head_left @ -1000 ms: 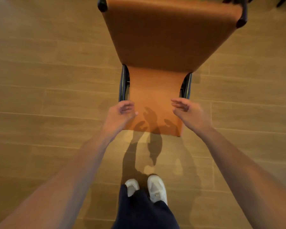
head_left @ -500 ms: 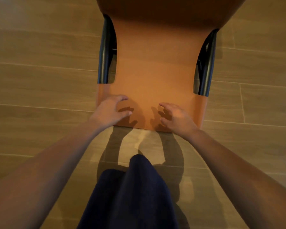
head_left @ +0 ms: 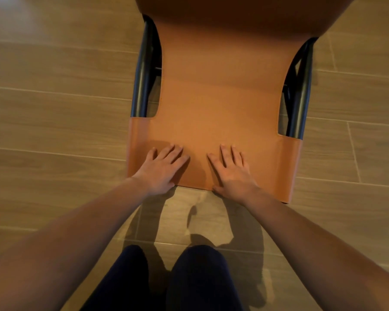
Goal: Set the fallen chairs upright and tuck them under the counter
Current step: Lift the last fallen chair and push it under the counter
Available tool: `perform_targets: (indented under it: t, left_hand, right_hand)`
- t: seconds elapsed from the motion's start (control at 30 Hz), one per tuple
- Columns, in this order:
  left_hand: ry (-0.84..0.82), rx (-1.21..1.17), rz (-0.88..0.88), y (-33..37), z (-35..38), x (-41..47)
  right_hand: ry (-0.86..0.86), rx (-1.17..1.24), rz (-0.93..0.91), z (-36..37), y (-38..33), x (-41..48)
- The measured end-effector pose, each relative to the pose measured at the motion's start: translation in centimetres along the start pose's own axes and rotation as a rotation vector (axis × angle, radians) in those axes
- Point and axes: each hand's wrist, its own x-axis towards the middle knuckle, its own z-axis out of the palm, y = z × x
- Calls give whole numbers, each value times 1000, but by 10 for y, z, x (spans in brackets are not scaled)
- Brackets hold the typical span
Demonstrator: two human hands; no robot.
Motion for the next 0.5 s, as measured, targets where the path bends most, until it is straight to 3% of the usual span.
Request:
perform_targets:
  t: [0.2,0.5]
  left_hand:
    - [0,232,42,-7,16,2]
    - [20,333,-11,8,21,1]
  right_hand:
    - [-28,-118,-16,11,-1,1]
    - [-47,-208,26,16,-16,-3]
